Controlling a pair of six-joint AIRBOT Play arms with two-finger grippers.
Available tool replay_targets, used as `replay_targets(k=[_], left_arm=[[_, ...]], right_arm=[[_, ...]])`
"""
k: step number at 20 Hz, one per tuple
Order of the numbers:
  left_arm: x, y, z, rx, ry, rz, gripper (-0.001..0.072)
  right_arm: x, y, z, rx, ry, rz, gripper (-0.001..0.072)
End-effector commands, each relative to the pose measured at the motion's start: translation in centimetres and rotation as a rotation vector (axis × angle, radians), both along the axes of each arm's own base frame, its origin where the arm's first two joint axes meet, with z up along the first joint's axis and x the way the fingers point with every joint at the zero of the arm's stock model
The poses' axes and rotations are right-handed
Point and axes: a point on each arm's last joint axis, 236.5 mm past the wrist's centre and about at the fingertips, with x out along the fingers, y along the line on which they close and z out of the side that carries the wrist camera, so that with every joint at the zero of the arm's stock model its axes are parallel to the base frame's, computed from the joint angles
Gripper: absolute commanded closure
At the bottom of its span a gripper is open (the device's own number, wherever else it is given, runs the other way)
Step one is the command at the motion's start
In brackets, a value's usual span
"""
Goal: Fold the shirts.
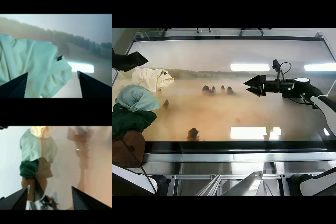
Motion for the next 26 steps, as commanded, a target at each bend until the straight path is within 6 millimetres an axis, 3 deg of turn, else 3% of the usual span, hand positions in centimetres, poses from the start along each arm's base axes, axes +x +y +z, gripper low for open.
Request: replay_targets(k=[1, 4, 9, 10, 11, 12, 13, 14, 15, 16, 18, 20, 22, 24, 25, 26], left_arm=[[0.8, 2.0, -6.6, 0.069, 0.074, 0.024, -0.0005], [1.0, 1.1, -10.1, 0.208, 0.137, -0.038, -0.0005], [1.1, -1.3, -11.9, 0.381, 0.189, -0.149, 0.0015], [1.1, -2.0, -11.8, 0.4, 0.193, -0.168, 0.0218], [1.0, -2.6, -11.4, 0.413, 0.206, -0.189, 0.0591], [1.2, -3.4, -10.4, 0.407, 0.206, -0.201, 0.0686], [1.7, -4.4, -8.5, 0.394, 0.188, -0.196, 0.0684], [2.4, -6.0, -5.7, 0.381, 0.149, -0.202, 0.0683], [3.1, -8.4, -2.1, 0.358, 0.076, -0.22, 0.0683], [3.3, -11.1, 1.8, 0.326, -0.009, -0.241, 0.0682], [1.6, -17.8, 10.6, 0.215, -0.186, -0.313, 0.0682], [-2.9, -24.3, 19.4, 0.092, -0.359, -0.428, 0.0681], [-8.6, -29.0, 27.4, -0.036, -0.495, -0.537, 0.0681], [-14.1, -32.0, 34.0, -0.137, -0.6, -0.635, 0.0681], [-16.0, -32.6, 36.5, -0.168, -0.647, -0.652, 0.068], [-17.1, -32.5, 37.7, -0.191, -0.663, -0.64, 0.0681]], right_arm=[[0.5, -1.6, -0.4, -0.022, -0.006, -0.025, 0.0108], [0.8, -1.7, -0.5, -0.033, -0.023, -0.03, 0.0108], [1.1, -1.8, -0.8, -0.043, -0.024, -0.045, 0.011], [1.1, -1.8, -0.8, -0.042, -0.024, -0.045, 0.0113], [1.1, -1.8, -0.7, -0.041, -0.024, -0.043, 0.014], [1.1, -1.9, -0.7, -0.04, -0.024, -0.043, 0.0298], [1.0, -1.9, -0.6, -0.036, -0.023, -0.039, 0.0559], [0.9, -1.8, -0.6, -0.033, -0.022, -0.035, 0.0631], [0.7, -1.8, -0.4, -0.028, -0.023, -0.028, 0.0634], [0.5, -1.7, -0.2, -0.02, -0.023, -0.017, 0.0698], [0.1, -2.2, 1.1, -0.004, -0.04, -0.005, 0.0697], [-0.4, -4.1, 4.0, 0.021, -0.088, -0.005, 0.0698], [-1.2, -7.0, 8.3, 0.04, -0.154, -0.023, 0.0698], [-2.4, -9.9, 12.8, 0.041, -0.222, -0.062, 0.0697], [-3.0, -11.1, 14.7, 0.034, -0.252, -0.086, 0.0697], [-3.5, -12.3, 16.2, 0.014, -0.279, -0.114, 0.0697]])
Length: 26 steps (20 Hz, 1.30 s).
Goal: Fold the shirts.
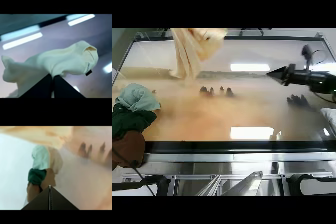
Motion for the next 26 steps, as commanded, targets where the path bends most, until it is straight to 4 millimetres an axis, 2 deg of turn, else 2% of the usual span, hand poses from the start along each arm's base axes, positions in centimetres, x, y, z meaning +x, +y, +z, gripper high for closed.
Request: replay_targets(k=[1, 2, 4, 6, 7, 8, 9, 10, 13, 16, 17, 18, 20, 22, 24, 26], left_arm=[[-7.4, -2.9, 7.2, -0.154, -0.066, -0.118, 0.0681], [-7.7, -2.6, 6.1, -0.159, -0.017, -0.11, 0.0681], [-7.9, -2.4, 1.4, -0.134, 0.133, -0.126, 0.0681], [-8.2, -2.7, -4.9, -0.102, 0.315, -0.161, 0.0682], [-8.4, -3.1, -8.5, -0.091, 0.418, -0.181, 0.0682], [-8.7, -3.4, -11.7, -0.079, 0.51, -0.199, 0.0599], [-9.0, -3.4, -14.7, -0.073, 0.599, -0.21, 0.0254], [-8.8, -3.0, -16.9, -0.075, 0.662, -0.205, -0.0009], [-9.7, -0.1, -21.6, -0.071, 0.867, -0.22, -0.0004], [-12.9, 4.6, -26.9, -0.016, 1.182, -0.168, -0.0004], [-13.9, 5.6, -28.8, -0.006, 1.248, -0.134, -0.0004], [-14.9, 6.0, -30.5, -0.007, 1.299, -0.115, -0.0003], [-17.1, 5.4, -33.8, -0.023, 1.348, -0.122, -0.0004], [-18.5, 3.0, -35.7, -0.079, 1.363, -0.178, -0.0004], [-19.2, -0.5, -36.0, -0.153, 1.354, -0.248, -0.0003], [-19.8, -3.4, -37.4, -0.109, 1.342, -0.275, -0.0003]], right_arm=[[-2.7, -4.1, 5.9, -0.049, -0.09, -0.07, 0.0697], [-3.4, -5.0, 6.4, -0.094, -0.106, -0.092, 0.0697], [-4.5, -6.3, 6.1, -0.189, -0.084, -0.122, 0.0697], [-5.5, -7.4, 4.2, -0.301, -0.02, -0.13, 0.0697], [-6.0, -7.7, 3.0, -0.345, 0.02, -0.125, 0.0652], [-6.5, -7.7, 2.1, -0.373, 0.051, -0.108, 0.044], [-6.9, -7.5, 1.2, -0.382, 0.086, -0.096, 0.0258], [-7.3, -6.9, 0.6, -0.375, 0.102, -0.074, 0.0208], [-8.6, -2.9, -2.4, -0.362, 0.15, 0.016, 0.0207], [-10.2, 2.8, -7.7, -0.411, 0.179, 0.123, 0.0207], [-10.9, 4.2, -9.8, -0.446, 0.202, 0.16, 0.0208], [-11.5, 4.8, -11.9, -0.499, 0.232, 0.189, 0.0209], [-12.2, 3.6, -15.6, -0.6, 0.349, 0.19, 0.0209], [-12.6, 0.3, -18.2, -0.671, 0.474, 0.14, 0.021], [-12.8, -3.3, -19.6, -0.707, 0.577, 0.063, 0.021], [-13.0, -5.8, -20.1, -0.696, 0.648, -0.007, 0.021]])
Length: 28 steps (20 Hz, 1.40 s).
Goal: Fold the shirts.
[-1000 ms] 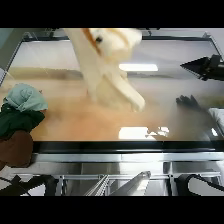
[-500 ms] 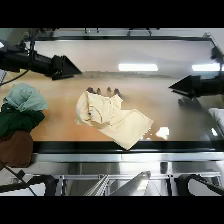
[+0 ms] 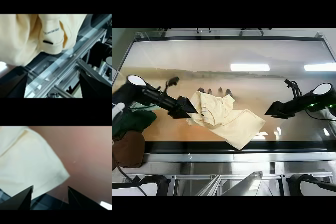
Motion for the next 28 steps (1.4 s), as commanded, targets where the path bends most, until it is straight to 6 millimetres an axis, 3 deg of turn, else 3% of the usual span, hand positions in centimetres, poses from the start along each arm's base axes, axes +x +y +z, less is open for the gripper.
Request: replay_targets(k=[1, 4, 9, 10, 11, 12, 13, 14, 15, 18, 20, 22, 24, 26, 28], left_arm=[[-1.1, -4.8, -2.7, -0.018, -0.021, -0.039, -0.0003], [-0.7, -8.3, -3.9, -0.005, -0.051, -0.111, -0.0003], [1.1, -11.9, -4.5, -0.007, -0.055, -0.176, 0.0009], [1.6, -12.1, -4.6, -0.008, -0.051, -0.173, 0.0078], [1.9, -12.2, -4.6, -0.009, -0.042, -0.173, 0.0265], [2.1, -12.4, -4.4, -0.017, -0.038, -0.189, 0.0539], [2.2, -12.4, -4.1, -0.023, -0.038, -0.2, 0.0701], [2.5, -12.5, -3.8, -0.027, -0.047, -0.201, 0.0703], [2.8, -12.6, -3.3, -0.034, -0.058, -0.206, 0.0702], [3.4, -12.4, -0.3, -0.07, -0.084, -0.243, 0.0701], [3.9, -11.3, 3.8, -0.092, -0.139, -0.263, 0.0701], [5.2, -8.9, 9.5, -0.099, -0.24, -0.227, 0.07], [6.9, -5.5, 16.1, -0.087, -0.387, -0.117, 0.0691], [7.4, -2.3, 23.5, -0.107, -0.575, -0.019, 0.0688], [5.8, -0.1, 31.0, -0.165, -0.758, 0.049, 0.0684]], right_arm=[[-1.1, -4.3, -2.4, -0.08, 0.108, -0.124, 0.021], [-2.6, -3.5, -4.2, -0.067, 0.164, -0.121, 0.021], [-3.5, 2.4, -7.4, 0.063, 0.211, -0.065, 0.021], [-3.2, 3.6, -7.6, 0.101, 0.205, -0.058, 0.0209], [-2.8, 4.6, -7.7, 0.138, 0.193, -0.058, 0.021], [-2.2, 5.5, -7.8, 0.176, 0.179, -0.065, 0.0212], [-1.7, 6.1, -7.6, 0.215, 0.167, -0.077, 0.0263], [-1.1, 6.5, -7.3, 0.244, 0.145, -0.081, 0.0461], [-0.5, 6.7, -6.9, 0.269, 0.116, -0.083, 0.0705], [0.9, 6.2, -4.5, 0.297, 0.064, -0.03, 0.0698], [2.1, 3.8, -1.5, 0.265, 0.043, 0.007, 0.0699], [4.2, -1.4, 2.5, 0.13, -0.001, -0.019, 0.0699], [7.1, -6.5, 8.3, 0.002, -0.132, -0.12, 0.0699], [9.8, -8.8, 17.9, -0.001, -0.39, -0.223, 0.0699], [10.0, -7.8, 29.4, 0.06, -0.719, -0.246, 0.0698]])
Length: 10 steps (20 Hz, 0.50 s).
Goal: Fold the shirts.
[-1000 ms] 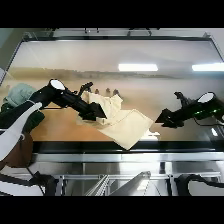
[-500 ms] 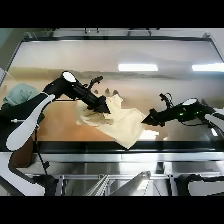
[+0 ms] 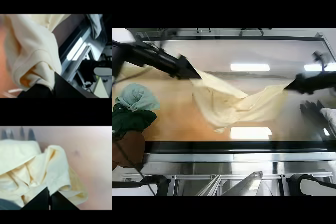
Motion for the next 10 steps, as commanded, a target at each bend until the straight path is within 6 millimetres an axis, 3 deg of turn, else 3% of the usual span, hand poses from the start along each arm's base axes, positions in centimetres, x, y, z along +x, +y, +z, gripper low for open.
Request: replay_targets(k=[1, 2, 3, 6, 8, 10], left_arm=[[-3.3, 4.1, 13.3, -0.119, -0.315, 0.107, 0.0684], [-4.8, 4.6, 16.3, -0.142, -0.407, 0.113, 0.0684], [-6.4, 5.2, 18.9, -0.152, -0.493, 0.133, 0.0684], [-9.9, 7.3, 23.5, -0.1, -0.677, 0.244, 0.0683], [-10.9, 9.2, 24.9, -0.05, -0.749, 0.34, 0.0682], [-10.4, 11.1, 24.5, -0.03, -0.739, 0.418, 0.0682]], right_arm=[[-1.2, 0.1, 18.8, 0.008, -0.496, -0.071, 0.0698], [-3.1, 1.2, 23.3, -0.004, -0.632, -0.064, 0.0698], [-5.2, 2.0, 26.6, -0.032, -0.737, -0.068, 0.0698], [-11.7, 3.1, 33.6, -0.189, -1.005, -0.11, 0.0698], [-14.3, 2.8, 36.2, -0.28, -1.118, -0.166, 0.0698], [-14.0, 2.6, 36.2, -0.285, -1.123, -0.17, 0.0698]])
